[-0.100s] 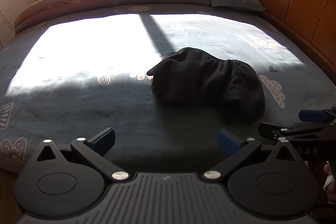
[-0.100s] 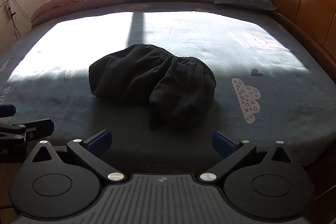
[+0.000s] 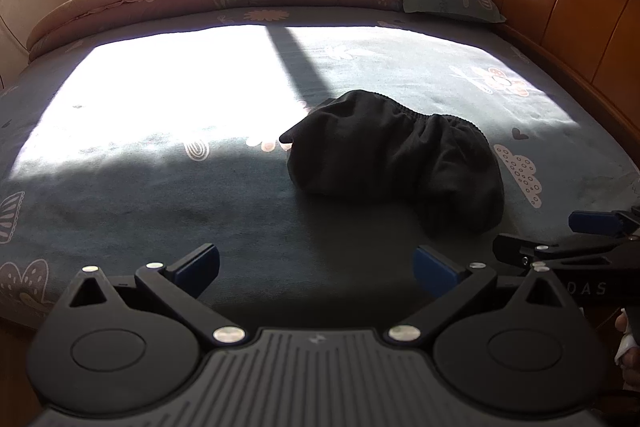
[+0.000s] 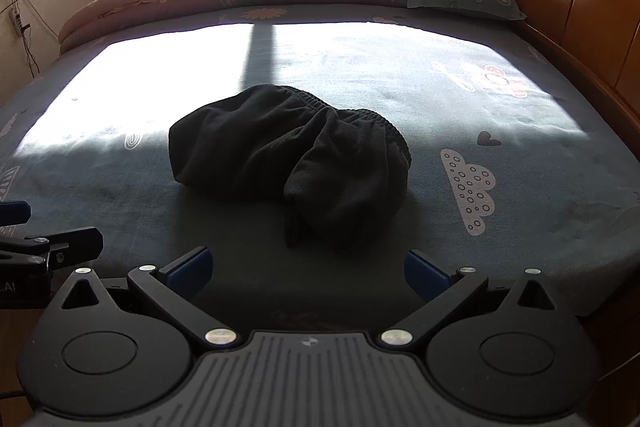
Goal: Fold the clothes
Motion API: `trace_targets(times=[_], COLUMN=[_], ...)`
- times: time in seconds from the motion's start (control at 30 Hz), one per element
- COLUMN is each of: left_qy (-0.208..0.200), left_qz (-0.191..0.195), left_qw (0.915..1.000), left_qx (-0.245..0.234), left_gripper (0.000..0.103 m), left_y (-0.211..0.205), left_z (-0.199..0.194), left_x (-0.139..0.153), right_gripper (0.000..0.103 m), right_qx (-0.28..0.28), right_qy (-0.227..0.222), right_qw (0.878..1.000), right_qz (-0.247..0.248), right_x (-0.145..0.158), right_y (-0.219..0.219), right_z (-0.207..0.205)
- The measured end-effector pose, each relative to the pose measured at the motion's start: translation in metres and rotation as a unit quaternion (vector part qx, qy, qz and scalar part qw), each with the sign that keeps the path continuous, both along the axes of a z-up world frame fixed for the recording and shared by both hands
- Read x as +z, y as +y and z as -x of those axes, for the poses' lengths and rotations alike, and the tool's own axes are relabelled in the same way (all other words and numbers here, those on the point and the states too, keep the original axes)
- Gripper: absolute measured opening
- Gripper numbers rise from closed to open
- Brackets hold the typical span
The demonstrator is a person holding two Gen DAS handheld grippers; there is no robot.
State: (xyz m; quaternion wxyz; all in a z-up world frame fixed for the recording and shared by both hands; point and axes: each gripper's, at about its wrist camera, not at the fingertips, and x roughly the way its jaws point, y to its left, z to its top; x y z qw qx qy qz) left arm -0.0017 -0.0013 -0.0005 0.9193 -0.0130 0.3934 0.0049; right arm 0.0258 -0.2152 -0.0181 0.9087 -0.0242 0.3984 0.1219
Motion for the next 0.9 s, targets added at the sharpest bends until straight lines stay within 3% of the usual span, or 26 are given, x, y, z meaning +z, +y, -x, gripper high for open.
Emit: trace_targets(times=[0.9], left_qy=[0.006], left_qz=[0.015], left_qw=[0.9998], left_qx=[0.013], left_gripper=[0.102], left_y=[0.008], left_z=[-0.003], left_x=[-0.008], right_gripper=[0.103], right_qx=[0.004], right_qy=[-0.001], right_qw=[1.000], right_qz=[0.001], right_x=[0.003], right_y=[0.003], right_z=[0.000])
